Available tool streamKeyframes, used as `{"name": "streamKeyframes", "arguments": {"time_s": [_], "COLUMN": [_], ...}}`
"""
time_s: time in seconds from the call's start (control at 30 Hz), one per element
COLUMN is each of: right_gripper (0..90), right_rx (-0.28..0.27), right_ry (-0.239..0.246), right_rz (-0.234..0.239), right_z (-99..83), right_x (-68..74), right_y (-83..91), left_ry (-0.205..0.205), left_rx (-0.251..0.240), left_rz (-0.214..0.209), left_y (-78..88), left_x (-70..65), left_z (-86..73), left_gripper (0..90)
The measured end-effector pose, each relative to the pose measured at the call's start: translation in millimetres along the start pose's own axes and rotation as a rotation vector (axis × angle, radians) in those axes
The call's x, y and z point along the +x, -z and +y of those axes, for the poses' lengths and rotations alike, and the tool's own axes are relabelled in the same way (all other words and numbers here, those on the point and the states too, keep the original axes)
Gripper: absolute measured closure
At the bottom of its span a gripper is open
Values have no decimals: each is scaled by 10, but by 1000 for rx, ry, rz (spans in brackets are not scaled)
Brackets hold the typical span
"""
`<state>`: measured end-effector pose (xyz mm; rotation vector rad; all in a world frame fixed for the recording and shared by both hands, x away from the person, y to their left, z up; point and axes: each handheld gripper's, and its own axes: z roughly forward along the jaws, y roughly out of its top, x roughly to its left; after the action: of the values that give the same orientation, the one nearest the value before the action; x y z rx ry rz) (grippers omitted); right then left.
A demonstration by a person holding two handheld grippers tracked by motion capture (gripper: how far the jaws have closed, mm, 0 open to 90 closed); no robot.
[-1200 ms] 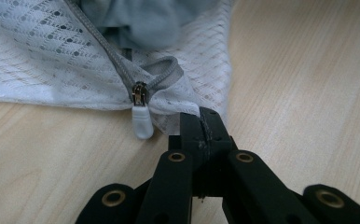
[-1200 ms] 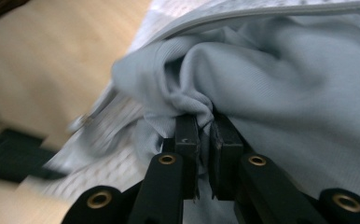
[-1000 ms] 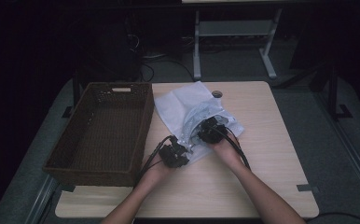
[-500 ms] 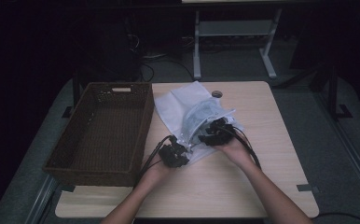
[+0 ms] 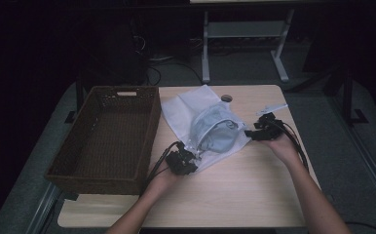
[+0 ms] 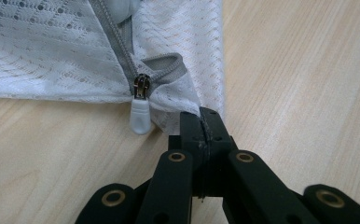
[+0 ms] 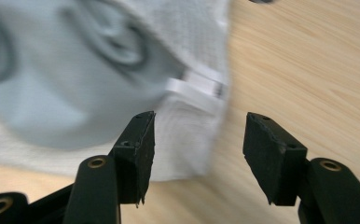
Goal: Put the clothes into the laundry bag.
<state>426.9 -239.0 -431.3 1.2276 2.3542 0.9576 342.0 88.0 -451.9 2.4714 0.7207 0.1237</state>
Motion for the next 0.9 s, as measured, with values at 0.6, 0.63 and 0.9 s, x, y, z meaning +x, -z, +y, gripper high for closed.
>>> {"name": "streamKeyframes", "arguments": {"time_s": [0.6,0.63,0.9], "right_gripper": [819,854,883], "right_rx": [83,84,100], "right_ry": [-41,-40,28], "right_rz": [99,100,94], "right_z": [-126,-125,-165], "right_x": [-97,-95,-37], "right_y": [-285,-284,-176], "left_ry": [0,0,-3], "left_rx": [1,0,1], "left_rz": [-1,0,18], "left_y": [0,0,2], "left_x": [2,1,-2], "left_z": [0,1,5], "left_gripper": [896,896,896]}}
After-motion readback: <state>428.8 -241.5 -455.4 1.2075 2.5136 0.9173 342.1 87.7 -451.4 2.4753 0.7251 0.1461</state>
